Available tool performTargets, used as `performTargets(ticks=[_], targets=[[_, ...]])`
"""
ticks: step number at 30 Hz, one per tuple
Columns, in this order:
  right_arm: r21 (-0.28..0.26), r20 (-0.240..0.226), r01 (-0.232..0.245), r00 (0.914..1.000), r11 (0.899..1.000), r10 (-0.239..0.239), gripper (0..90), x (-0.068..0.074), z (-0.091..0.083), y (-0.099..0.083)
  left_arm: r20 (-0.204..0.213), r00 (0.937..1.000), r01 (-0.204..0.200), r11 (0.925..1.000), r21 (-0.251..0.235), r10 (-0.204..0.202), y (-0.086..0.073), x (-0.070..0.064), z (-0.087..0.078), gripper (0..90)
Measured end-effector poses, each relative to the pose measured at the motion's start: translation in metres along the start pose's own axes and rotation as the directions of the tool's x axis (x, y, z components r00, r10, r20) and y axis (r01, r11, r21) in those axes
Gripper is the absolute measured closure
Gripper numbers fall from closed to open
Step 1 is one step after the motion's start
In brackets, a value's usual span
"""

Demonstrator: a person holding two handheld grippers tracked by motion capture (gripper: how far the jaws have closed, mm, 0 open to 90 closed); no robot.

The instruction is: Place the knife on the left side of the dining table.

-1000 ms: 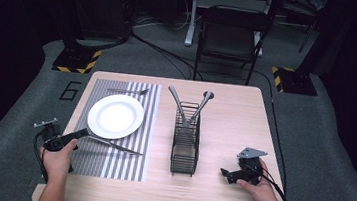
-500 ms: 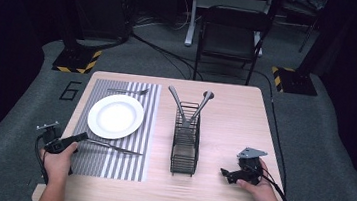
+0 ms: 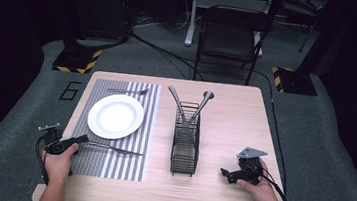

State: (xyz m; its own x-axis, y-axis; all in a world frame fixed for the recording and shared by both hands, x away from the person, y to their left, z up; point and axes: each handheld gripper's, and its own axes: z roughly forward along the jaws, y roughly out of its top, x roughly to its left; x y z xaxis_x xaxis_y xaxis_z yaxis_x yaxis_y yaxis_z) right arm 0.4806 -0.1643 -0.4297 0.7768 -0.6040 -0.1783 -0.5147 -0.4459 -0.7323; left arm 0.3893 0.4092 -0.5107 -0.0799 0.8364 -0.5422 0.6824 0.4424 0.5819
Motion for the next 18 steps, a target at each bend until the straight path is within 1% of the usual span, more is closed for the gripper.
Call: performTargets(ticks=[2, 4, 8, 12, 15, 18], targets=[[0.000, -0.005, 0.002, 1.0000, 1.000, -0.002, 0.0, -0.0003, 0.0000, 0.0000, -0.002, 1.0000, -0.006, 1.0000, 0.002, 0.006, -0.0006, 0.0010, 0.0008, 66.4], [0.000, 0.000, 0.000, 1.0000, 1.000, 0.000, 0.0, 0.0000, 0.0000, 0.0000, -0.009, 0.9999, -0.011, 0.9999, 0.011, 0.011, -0.0012, 0.0018, 0.0015, 66.1], [-0.001, -0.005, 0.002, 1.0000, 1.000, -0.002, 0.0, -0.0003, 0.0000, 0.0000, -0.009, 1.0000, -0.003, 0.9999, 0.014, 0.003, -0.0019, 0.0022, 0.0025, 66.0], [0.000, 0.000, 0.000, 1.0000, 1.000, 0.000, 0.0, 0.0000, 0.0000, 0.0000, -0.015, 0.9998, -0.013, 0.9998, 0.017, 0.013, -0.0027, 0.0030, 0.0022, 66.0], [-0.001, -0.005, 0.002, 1.0000, 1.000, -0.002, 0.0, -0.0003, 0.0000, 0.0000, -0.023, 0.9997, -0.007, 0.9997, 0.024, 0.008, -0.0042, 0.0033, 0.0021, 65.9], [0.000, -0.005, 0.001, 1.0000, 1.000, -0.001, 0.0, -0.0003, 0.0000, 0.0000, -0.034, 0.9992, -0.021, 0.9993, 0.030, 0.022, -0.0056, 0.0034, 0.0012, 65.6]])
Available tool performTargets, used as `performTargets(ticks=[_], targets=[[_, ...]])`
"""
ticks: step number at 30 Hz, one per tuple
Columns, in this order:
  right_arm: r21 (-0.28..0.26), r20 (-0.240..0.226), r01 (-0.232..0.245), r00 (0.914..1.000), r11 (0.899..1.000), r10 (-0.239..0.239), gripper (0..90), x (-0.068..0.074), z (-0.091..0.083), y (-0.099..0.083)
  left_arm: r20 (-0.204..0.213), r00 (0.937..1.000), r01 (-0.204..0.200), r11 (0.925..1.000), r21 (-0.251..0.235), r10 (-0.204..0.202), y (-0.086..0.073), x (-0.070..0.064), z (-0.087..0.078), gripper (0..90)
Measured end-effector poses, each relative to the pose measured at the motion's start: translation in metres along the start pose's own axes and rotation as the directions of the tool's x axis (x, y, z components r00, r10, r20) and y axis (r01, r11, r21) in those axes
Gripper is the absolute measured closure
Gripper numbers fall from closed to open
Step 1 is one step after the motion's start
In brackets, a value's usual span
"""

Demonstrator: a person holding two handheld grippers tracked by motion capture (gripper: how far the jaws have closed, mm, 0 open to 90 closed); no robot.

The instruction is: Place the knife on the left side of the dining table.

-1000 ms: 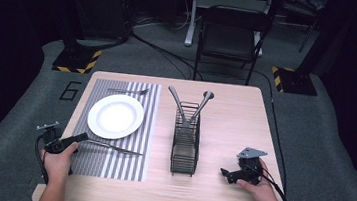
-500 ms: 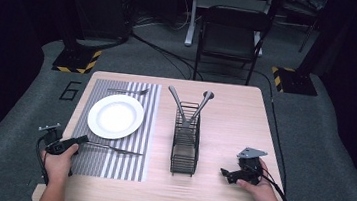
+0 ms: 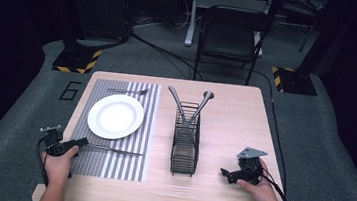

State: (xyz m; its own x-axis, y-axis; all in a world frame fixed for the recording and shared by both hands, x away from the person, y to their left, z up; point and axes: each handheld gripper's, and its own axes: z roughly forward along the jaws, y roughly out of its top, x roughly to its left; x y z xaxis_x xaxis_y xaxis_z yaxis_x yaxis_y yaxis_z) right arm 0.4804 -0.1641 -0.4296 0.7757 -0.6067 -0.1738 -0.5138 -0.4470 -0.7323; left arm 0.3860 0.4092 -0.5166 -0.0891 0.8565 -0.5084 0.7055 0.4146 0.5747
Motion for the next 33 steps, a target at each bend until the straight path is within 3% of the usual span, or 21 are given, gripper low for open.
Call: performTargets(ticks=[16, 19, 24, 29, 33], targets=[[0.000, 0.000, 0.000, 1.0000, 1.000, 0.000, 0.0, 0.000, 0.000, 0.000, -0.030, 0.9990, -0.031, 0.9994, 0.016, 0.032, -0.003, -0.002, -0.001, 64.4], [0.000, 0.000, 0.001, 1.0000, 1.000, -0.001, 0.0, 0.000, 0.000, 0.000, -0.040, 0.9983, -0.042, 0.9991, 0.011, 0.042, -0.002, -0.001, -0.002, 62.9], [0.000, 0.001, 0.000, 1.0000, 1.000, 0.000, 0.0, 0.000, 0.000, 0.000, -0.035, 0.9990, -0.027, 0.9994, -0.020, 0.027, -0.001, -0.002, -0.005, 62.6], [0.000, 0.005, -0.001, 1.0000, 1.000, 0.001, 0.0, 0.000, 0.000, 0.000, -0.035, 0.9987, -0.039, 0.9989, -0.025, 0.038, 0.000, -0.003, -0.006, 61.6], [0.000, 0.000, 0.001, 1.0000, 1.000, -0.001, 0.0, 0.000, 0.000, 0.000, -0.027, 0.9967, -0.077, 0.9966, -0.027, 0.077, 0.000, -0.011, -0.006, 59.2]])
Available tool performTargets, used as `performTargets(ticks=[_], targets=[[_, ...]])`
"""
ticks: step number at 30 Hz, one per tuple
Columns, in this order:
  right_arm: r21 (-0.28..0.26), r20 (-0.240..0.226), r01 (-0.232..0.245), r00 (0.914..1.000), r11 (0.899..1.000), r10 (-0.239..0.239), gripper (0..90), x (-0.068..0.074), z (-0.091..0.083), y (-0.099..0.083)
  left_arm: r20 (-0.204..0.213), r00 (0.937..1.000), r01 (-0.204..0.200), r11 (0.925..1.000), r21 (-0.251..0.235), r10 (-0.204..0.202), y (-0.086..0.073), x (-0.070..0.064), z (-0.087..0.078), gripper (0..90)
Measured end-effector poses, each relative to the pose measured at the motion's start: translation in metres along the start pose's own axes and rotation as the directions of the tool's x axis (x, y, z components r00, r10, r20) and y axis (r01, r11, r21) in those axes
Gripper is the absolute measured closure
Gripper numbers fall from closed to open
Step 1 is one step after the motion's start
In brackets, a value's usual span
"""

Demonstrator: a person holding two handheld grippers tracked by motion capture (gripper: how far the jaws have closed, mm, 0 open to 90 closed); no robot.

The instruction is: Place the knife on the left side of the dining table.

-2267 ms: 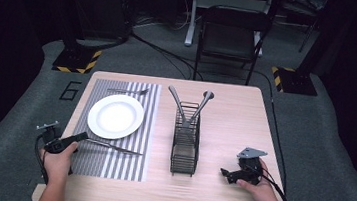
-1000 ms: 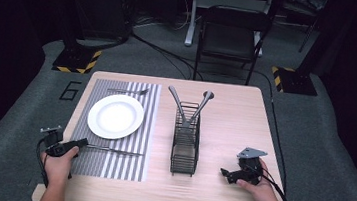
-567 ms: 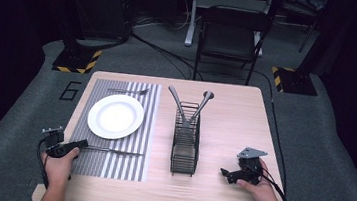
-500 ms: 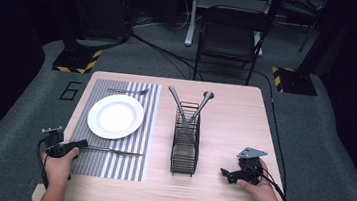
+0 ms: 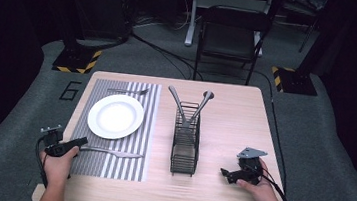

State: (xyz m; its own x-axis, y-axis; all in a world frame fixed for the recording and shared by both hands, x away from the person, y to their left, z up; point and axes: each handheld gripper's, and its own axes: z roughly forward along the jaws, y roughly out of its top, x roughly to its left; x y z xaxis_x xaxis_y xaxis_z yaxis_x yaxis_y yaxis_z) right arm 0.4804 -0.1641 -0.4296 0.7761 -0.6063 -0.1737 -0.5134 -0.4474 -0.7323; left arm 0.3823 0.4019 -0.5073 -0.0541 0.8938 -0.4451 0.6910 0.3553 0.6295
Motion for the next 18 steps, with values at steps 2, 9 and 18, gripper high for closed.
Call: performTargets(ticks=[2, 9, 18], targets=[[0.000, 0.004, -0.002, 1.0000, 1.000, 0.002, 0.0, 0.000, 0.000, 0.000, 0.015, 0.9993, -0.033, 0.9995, 0.004, 0.033, 0.000, -0.005, 0.000, 59.0], [0.001, 0.005, -0.002, 1.0000, 1.000, 0.002, 0.0, 0.000, 0.000, 0.000, 0.053, 0.9938, -0.097, 0.9951, -0.019, 0.098, 0.001, -0.027, -0.003, 55.9], [0.001, 0.004, -0.001, 1.0000, 1.000, 0.001, 0.0, 0.000, 0.000, 0.000, 0.082, 0.9731, -0.214, 0.9766, -0.023, 0.215, -0.002, -0.049, -0.001, 54.0]])
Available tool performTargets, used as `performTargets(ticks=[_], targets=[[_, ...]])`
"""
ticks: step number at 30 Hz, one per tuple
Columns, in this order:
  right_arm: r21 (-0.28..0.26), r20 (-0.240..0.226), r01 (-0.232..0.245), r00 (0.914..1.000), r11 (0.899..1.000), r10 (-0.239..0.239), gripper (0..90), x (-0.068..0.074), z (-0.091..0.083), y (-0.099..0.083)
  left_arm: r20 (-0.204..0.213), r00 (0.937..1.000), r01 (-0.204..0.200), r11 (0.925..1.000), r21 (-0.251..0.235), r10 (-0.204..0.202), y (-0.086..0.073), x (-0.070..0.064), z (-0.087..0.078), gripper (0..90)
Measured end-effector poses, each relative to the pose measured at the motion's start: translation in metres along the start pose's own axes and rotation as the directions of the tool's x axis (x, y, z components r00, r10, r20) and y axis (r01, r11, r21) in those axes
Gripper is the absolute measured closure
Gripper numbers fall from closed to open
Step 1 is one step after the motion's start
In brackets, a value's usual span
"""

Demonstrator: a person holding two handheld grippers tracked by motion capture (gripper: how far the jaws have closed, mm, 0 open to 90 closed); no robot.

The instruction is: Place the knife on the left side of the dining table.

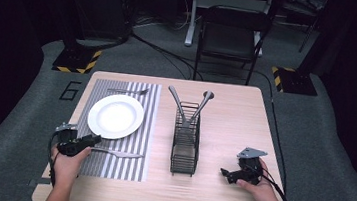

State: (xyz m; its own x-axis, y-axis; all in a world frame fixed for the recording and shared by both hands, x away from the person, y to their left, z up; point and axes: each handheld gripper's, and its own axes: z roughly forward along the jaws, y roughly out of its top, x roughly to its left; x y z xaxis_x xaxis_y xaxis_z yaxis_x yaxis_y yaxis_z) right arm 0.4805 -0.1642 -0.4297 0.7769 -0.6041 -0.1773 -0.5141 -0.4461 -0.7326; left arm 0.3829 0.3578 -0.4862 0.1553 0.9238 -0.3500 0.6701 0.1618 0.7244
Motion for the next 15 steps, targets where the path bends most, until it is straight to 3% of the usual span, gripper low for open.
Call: performTargets(ticks=[8, 9, 15], targets=[[0.000, 0.001, -0.001, 1.0000, 1.000, 0.001, 0.0, 0.000, 0.000, 0.000, 0.040, 0.9956, -0.085, 0.9961, 0.024, 0.084, -0.003, -0.026, 0.005, 51.4], [-0.001, -0.004, 0.001, 1.0000, 1.000, -0.001, 0.0, 0.000, 0.000, 0.000, 0.049, 0.9918, -0.119, 0.9925, 0.027, 0.118, -0.003, -0.030, 0.006, 50.9], [0.000, 0.000, 0.000, 1.0000, 1.000, 0.000, 0.0, 0.000, 0.000, 0.000, 0.089, 0.9739, -0.215, 0.9739, 0.072, 0.209, -0.013, -0.048, 0.014, 48.3]])
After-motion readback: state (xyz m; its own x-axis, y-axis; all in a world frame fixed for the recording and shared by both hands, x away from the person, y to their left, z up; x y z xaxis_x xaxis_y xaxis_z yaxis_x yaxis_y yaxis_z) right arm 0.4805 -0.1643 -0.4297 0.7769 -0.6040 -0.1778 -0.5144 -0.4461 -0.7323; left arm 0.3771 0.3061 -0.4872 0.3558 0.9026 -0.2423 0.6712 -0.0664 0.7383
